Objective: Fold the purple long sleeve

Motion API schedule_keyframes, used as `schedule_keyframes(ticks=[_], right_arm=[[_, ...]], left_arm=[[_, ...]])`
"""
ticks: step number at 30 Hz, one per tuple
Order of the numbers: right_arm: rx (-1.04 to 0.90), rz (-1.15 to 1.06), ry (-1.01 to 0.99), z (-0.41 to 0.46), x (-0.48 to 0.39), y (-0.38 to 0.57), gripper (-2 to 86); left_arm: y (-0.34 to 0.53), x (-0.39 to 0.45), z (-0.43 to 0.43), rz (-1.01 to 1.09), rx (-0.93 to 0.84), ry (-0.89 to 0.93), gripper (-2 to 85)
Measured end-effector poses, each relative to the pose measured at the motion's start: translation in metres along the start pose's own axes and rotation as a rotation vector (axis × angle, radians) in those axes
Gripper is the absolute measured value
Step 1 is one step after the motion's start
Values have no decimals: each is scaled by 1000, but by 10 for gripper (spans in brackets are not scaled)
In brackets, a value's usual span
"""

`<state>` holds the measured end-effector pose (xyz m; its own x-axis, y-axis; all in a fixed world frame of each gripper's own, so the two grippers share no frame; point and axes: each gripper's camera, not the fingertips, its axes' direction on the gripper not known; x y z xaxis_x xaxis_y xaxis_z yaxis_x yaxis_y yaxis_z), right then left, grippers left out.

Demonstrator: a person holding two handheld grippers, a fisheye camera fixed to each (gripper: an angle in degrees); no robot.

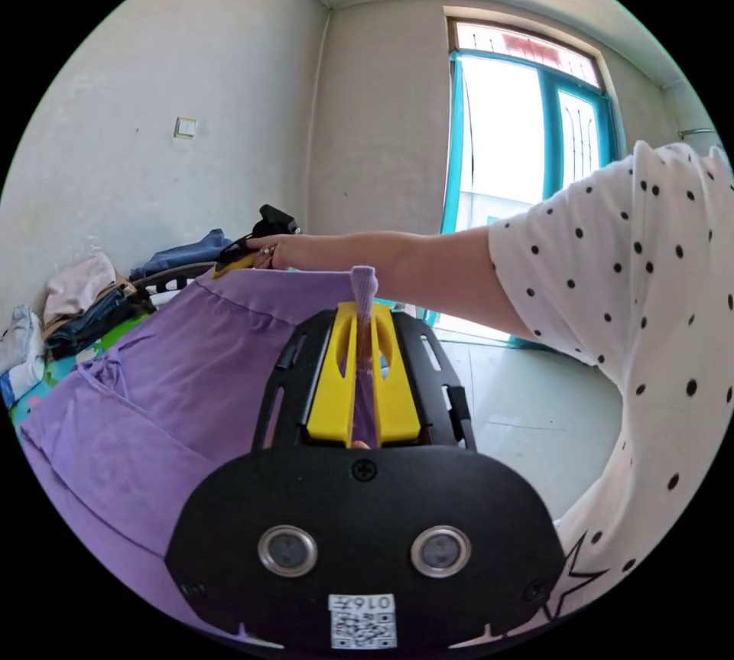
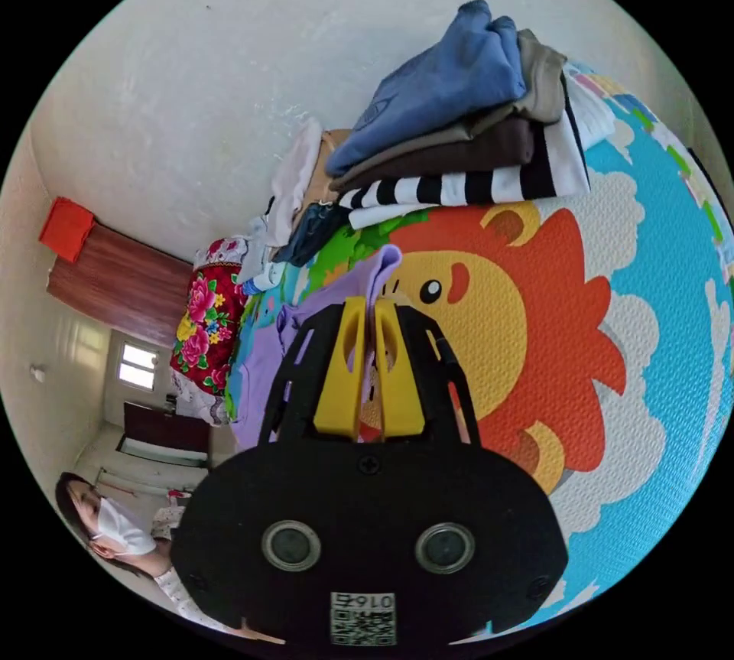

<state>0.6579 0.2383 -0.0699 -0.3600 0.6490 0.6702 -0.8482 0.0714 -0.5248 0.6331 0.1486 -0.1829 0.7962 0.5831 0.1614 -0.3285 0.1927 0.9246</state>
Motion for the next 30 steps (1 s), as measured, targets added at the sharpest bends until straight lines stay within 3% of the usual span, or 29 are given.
schedule_keyframes(ticks=[3,10,12,14,17,23,26,30], right_arm=[[12,-197,66,30,-75,6,4],[-19,-464,-86,166,-262,27,5],[-54,-502,-114,219,-306,34,5],[-121,-559,-127,300,-360,48,5],[-266,-613,-133,423,-417,77,4],[-523,-644,239,671,-452,172,5],[-525,-622,268,710,-451,200,6],[-511,-631,224,700,-467,218,8]], left_arm=[[24,-4,-62,7,87,-41,-7],[130,-76,-264,-165,348,-24,-8],[164,-82,-321,-197,372,-138,-8],[205,-71,-385,-238,343,-397,-8],[262,-70,-444,-387,341,-507,-8],[396,-98,-479,-737,263,-638,-8],[446,-104,-490,-851,279,-620,-8],[472,-103,-504,-844,294,-608,-8]])
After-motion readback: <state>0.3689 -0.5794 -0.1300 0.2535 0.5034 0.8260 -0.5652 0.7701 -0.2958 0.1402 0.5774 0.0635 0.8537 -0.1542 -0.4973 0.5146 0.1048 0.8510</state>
